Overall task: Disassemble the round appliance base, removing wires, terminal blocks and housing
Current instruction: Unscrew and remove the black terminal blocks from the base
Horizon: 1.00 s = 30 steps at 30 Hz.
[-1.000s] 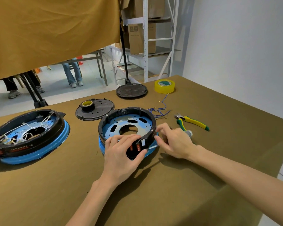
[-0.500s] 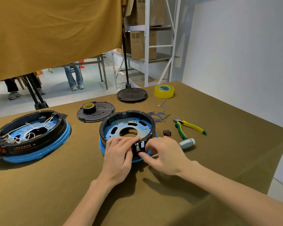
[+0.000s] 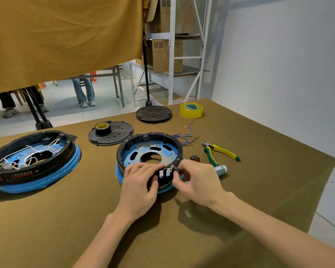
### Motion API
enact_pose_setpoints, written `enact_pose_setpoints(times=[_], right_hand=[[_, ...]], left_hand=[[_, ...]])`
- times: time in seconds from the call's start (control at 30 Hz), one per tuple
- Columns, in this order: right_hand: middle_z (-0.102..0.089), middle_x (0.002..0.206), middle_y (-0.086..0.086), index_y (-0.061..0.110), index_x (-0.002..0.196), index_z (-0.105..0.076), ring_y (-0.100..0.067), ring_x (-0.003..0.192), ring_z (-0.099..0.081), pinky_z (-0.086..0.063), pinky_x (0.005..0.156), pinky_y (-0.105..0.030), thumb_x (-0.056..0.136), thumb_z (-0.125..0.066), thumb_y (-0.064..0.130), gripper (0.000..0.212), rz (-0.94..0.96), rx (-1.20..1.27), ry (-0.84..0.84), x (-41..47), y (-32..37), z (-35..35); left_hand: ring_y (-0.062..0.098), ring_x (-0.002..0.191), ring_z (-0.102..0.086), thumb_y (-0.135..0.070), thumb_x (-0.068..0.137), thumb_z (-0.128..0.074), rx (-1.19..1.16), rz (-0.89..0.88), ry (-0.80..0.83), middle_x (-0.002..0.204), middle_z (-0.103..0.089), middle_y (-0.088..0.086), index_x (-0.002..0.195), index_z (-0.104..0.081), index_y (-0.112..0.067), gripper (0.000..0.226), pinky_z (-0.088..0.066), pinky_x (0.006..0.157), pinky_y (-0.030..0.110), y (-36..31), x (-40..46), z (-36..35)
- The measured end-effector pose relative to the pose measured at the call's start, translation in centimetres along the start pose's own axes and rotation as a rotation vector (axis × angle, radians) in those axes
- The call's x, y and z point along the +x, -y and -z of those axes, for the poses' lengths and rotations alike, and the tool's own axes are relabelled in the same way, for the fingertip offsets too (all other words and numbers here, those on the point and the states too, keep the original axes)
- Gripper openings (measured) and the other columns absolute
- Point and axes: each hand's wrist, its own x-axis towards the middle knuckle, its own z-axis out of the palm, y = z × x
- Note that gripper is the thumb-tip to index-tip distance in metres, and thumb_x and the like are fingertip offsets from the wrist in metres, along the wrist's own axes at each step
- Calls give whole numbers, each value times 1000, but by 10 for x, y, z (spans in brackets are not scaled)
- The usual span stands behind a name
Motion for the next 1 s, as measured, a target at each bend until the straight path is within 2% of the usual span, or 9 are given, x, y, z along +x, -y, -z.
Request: enact_pose_setpoints(times=[0.13,0.3,0.37,0.53,0.73,0.8,0.87,0.93,1.0], right_hand=[[-57,63,13,21,80,-63,-5,56,-53,-41,51,-20,93,-64,36,20,-212,-224,-26,11,-47,12],[-69,86,1,19,101,-60,-19,75,-63,-47,59,-31,98,-58,43,24,-384,-568,246,34,-94,14],[-70,90,0,20,102,-61,-20,79,-66,-55,66,-34,97,-60,43,24,-365,-585,303,42,-99,9],[-68,94,1,23,98,-63,-19,82,-63,-53,66,-33,90,-70,44,24,-359,-555,399,51,-99,1],[-64,100,3,27,88,-58,-17,84,-59,-37,51,-26,87,-70,32,13,-403,-459,472,44,-106,2],[-61,111,0,25,99,-56,-17,89,-59,-46,57,-27,88,-70,30,18,-362,-421,499,45,-105,-1],[-58,124,-2,22,121,-53,-21,102,-61,-56,74,-33,90,-70,30,36,-340,-328,534,50,-106,-2],[-59,131,-5,21,135,-54,-23,115,-59,-53,93,-35,93,-69,31,45,-299,-272,594,57,-108,-1],[-62,128,-6,21,134,-60,-22,117,-57,-46,95,-31,97,-65,29,38,-243,-259,643,62,-111,-2]], left_hand=[[2,115,-51,-32,93,-50,-17,-7,-16,117,-71,-18,131,-69,-31,42,-22,105,11,-3,0,1],[0,113,-50,-32,92,-50,-20,-6,-35,115,-72,-17,128,-70,-30,41,-22,105,10,-5,0,0],[1,113,-50,-33,92,-50,-20,-10,-37,114,-71,-18,128,-70,-31,41,-22,105,10,-4,0,0],[1,111,-50,-34,93,-50,-23,-7,-38,114,-71,-18,128,-69,-31,40,-24,103,11,-3,-1,-2],[1,110,-51,-33,93,-50,-26,-9,-41,114,-71,-19,126,-70,-31,38,-23,104,12,-2,-1,-3],[3,111,-52,-33,93,-50,-26,-9,-44,114,-71,-18,126,-70,-31,38,-24,104,13,-2,-1,-4],[3,110,-53,-34,93,-50,-25,-9,-42,113,-71,-18,125,-71,-31,38,-24,104,12,-2,-1,-3],[2,110,-53,-34,93,-50,-25,-11,-41,113,-71,-18,126,-71,-31,38,-24,105,12,-3,-1,-3],[2,110,-52,-34,93,-50,-24,-11,-41,113,-71,-18,126,-70,-31,39,-24,105,12,-3,-1,-3]])
